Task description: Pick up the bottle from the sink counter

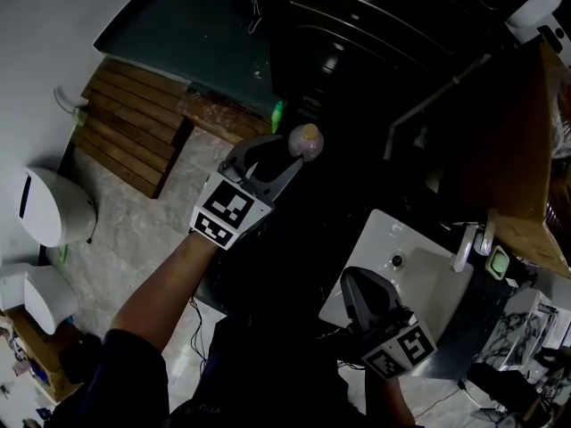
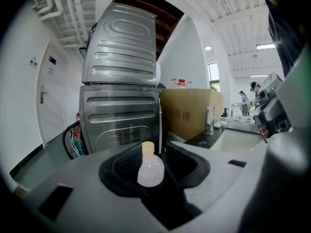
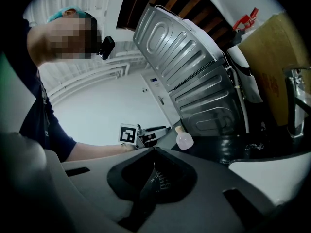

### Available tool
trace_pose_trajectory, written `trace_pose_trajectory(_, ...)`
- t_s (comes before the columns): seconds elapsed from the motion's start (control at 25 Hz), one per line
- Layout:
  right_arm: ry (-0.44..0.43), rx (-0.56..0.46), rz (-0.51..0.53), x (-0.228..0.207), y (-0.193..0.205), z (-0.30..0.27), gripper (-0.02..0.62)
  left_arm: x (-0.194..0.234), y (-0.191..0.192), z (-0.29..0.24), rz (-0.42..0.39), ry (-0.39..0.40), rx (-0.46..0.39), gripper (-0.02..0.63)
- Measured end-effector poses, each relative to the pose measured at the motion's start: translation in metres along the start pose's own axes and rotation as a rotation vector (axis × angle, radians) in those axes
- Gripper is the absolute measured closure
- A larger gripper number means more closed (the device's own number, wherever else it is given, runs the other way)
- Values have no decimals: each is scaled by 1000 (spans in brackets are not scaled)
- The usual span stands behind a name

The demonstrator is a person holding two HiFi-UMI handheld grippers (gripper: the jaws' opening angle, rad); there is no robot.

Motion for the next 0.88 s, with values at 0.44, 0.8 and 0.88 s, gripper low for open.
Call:
trace_pose_trajectory(0.44,27,14,-7,-13,0,-6,569,13,10,-30,-27,38,42,425)
trace_pose_trajectory(0.8,51,34,-6,-22,5,-4,569,21,20,-50,-15,51,64,420)
trace_pose_trajectory(0.88,52,33,1,-21,5,-5,569,23,21,-53,-15,53,66,418)
Point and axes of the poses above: the fingertips, and each gripper's own axes: z backward along the fingers, x to its left, y out of its underside, the point moved 3 cm from there along z, backward along the fingers, and after that the axes turned 8 degrees about y, right-handed, at the moved point
